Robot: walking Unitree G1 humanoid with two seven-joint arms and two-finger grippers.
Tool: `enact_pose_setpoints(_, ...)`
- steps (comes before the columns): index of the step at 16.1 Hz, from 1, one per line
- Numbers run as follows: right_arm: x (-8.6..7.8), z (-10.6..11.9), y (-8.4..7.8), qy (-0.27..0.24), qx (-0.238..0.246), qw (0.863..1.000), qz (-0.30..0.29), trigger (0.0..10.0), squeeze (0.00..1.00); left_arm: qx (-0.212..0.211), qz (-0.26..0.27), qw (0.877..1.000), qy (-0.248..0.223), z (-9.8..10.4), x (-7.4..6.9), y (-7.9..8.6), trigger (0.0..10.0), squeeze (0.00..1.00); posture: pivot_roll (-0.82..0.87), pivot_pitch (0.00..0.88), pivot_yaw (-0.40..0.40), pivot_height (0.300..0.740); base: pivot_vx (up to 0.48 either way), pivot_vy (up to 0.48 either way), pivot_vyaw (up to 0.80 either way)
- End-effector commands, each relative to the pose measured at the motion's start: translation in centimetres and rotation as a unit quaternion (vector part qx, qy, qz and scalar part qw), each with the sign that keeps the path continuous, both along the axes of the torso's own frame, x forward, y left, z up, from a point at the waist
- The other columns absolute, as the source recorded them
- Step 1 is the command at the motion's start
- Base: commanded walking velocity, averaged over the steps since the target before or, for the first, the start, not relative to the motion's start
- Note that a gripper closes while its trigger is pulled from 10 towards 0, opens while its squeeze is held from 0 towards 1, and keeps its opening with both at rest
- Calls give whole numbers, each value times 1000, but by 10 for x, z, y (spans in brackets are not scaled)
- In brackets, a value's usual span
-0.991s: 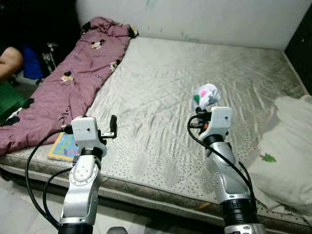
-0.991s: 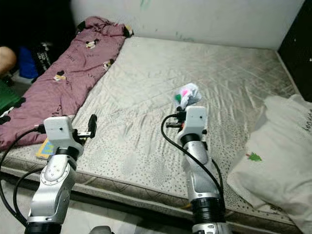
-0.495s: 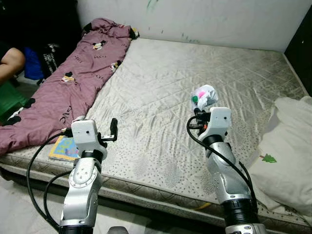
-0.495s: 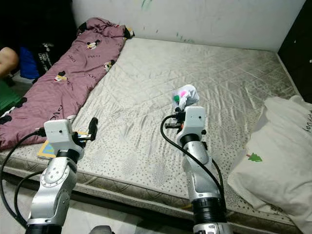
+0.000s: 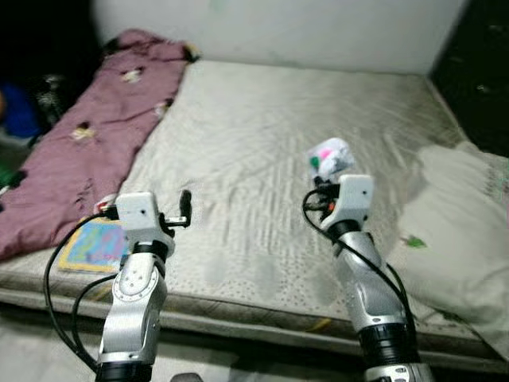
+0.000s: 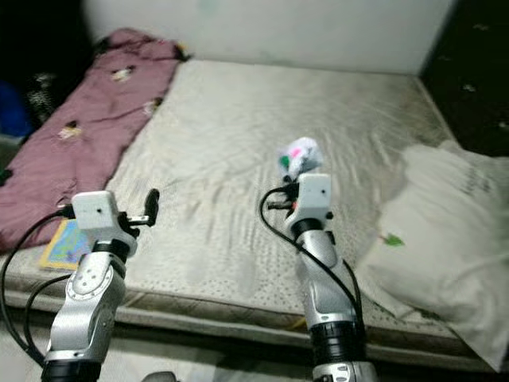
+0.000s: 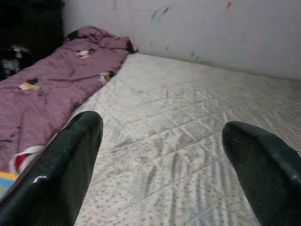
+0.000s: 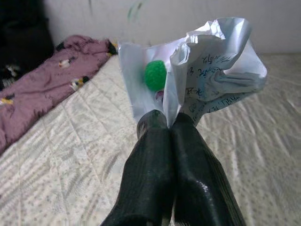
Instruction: Clean up the room
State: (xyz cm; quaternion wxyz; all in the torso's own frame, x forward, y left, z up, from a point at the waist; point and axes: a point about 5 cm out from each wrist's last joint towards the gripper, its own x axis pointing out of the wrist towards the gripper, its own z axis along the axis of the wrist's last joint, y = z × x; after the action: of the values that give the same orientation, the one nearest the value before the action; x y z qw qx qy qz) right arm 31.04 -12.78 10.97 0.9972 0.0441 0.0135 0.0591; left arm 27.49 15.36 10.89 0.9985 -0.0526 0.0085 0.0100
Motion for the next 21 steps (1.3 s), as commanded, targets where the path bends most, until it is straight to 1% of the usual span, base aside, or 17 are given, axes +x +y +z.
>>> enact_pose_setpoints(1,3,3,2,-4,3,1000,6,10000,0,1,0,1000,5,-1,1,1,10000,0,-26,0,19,740,0,0,-800)
enact_pose_setpoints(7,4,3,2,-4,2,1000,4,10000,0,-5,-4,1000,5,-1,3,0,10000,0,-29,0,20,740,0,0,-800)
enact_pose_setpoints(16,5,1,3,0,1,1000,10,10000,0,-8,3,1000,5,-2,2,2,10000,0,-20,0,15,740,0,0,-800)
enact_pose_setpoints(21,5,1,4,-3,5,1000,16,10000,0,-6,5,1000,3,-1,1,2,10000,0,-18,0,16,740,0,0,0)
